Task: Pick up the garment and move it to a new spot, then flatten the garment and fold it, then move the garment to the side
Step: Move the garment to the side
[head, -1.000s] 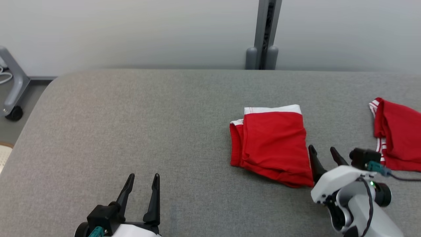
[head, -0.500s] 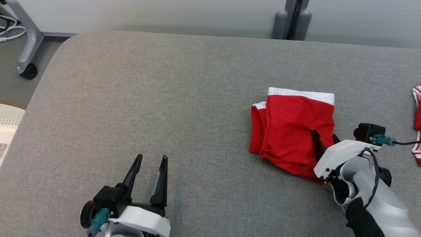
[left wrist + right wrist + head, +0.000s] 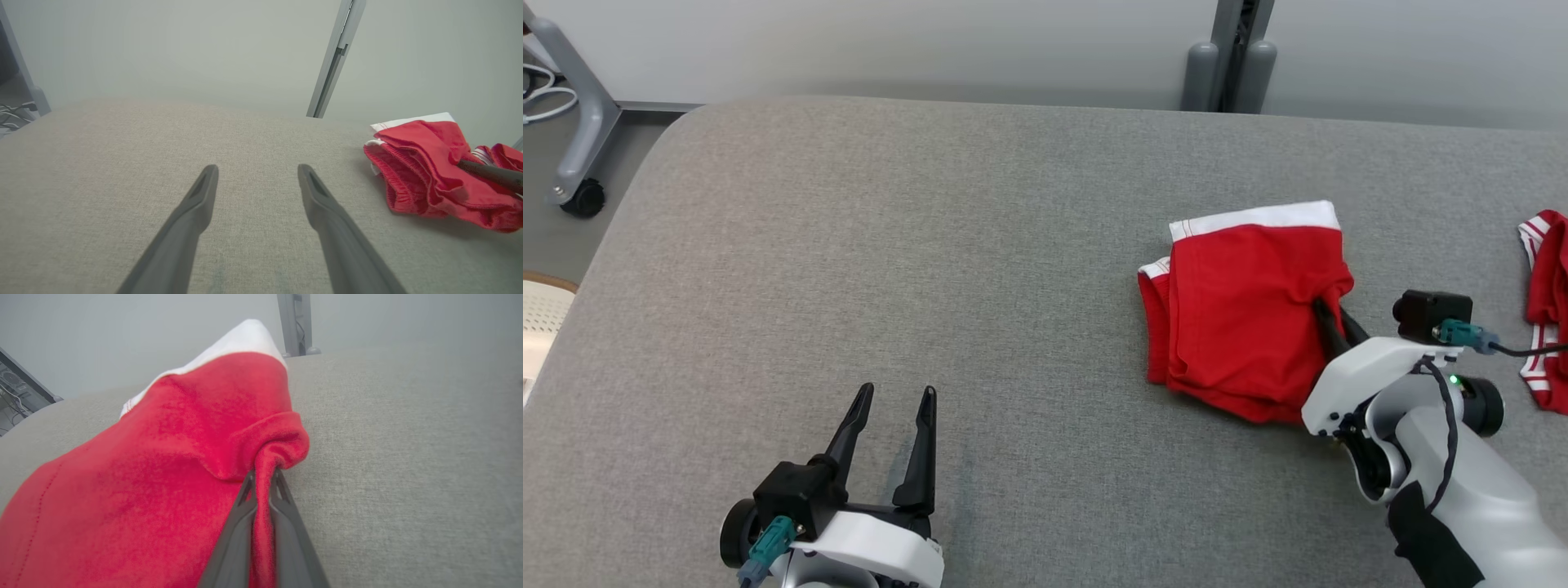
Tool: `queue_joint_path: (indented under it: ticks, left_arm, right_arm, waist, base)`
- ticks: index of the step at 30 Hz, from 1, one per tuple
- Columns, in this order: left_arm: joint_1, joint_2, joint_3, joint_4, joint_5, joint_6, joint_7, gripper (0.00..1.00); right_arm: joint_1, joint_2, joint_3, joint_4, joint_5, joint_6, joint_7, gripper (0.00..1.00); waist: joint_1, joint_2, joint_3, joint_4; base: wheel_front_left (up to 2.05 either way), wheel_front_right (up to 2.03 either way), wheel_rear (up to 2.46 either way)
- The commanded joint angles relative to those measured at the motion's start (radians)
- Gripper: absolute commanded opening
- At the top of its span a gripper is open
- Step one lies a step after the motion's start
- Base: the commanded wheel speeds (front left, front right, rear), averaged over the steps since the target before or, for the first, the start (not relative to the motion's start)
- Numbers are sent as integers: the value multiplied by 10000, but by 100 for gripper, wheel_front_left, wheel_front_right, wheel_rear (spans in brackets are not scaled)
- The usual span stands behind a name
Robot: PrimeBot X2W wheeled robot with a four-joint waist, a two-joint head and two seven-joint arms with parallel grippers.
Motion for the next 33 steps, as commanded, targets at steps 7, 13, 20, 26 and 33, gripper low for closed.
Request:
queue_joint_path:
  ticks: [7,13,20,26,33]
  left_arm:
    - [-121,38,142,-79,252,-66,-45,100]
    - [-324,36,223,-166,405,-150,-45,100]
    - [-493,35,352,-188,679,-308,-45,100]
    - [-650,42,469,-153,927,-444,-45,100]
    - [-894,136,610,-162,1215,-640,-45,100]
  right_arm:
    - [-730,-407,392,-89,-646,-2,-374,0]
    - [-1026,-610,175,-363,-1083,-2,-392,0]
    - [-1132,-796,-566,-819,-1728,-2,-388,0]
    - [-1259,-990,-1105,-1004,-2194,-3,-388,0]
    - [-1734,-1800,-1683,-1045,-2734,-3,-388,0]
  waist:
    - [0,0,173,-506]
    - [0,0,362,-1065]
    - [0,0,592,-1991]
    - [0,0,910,-2605]
    - [0,0,1396,-2935]
  base:
    - [0,0,0]
    - [0,0,0]
    - [0,0,0]
    - [0,0,0]
    - [0,0,0]
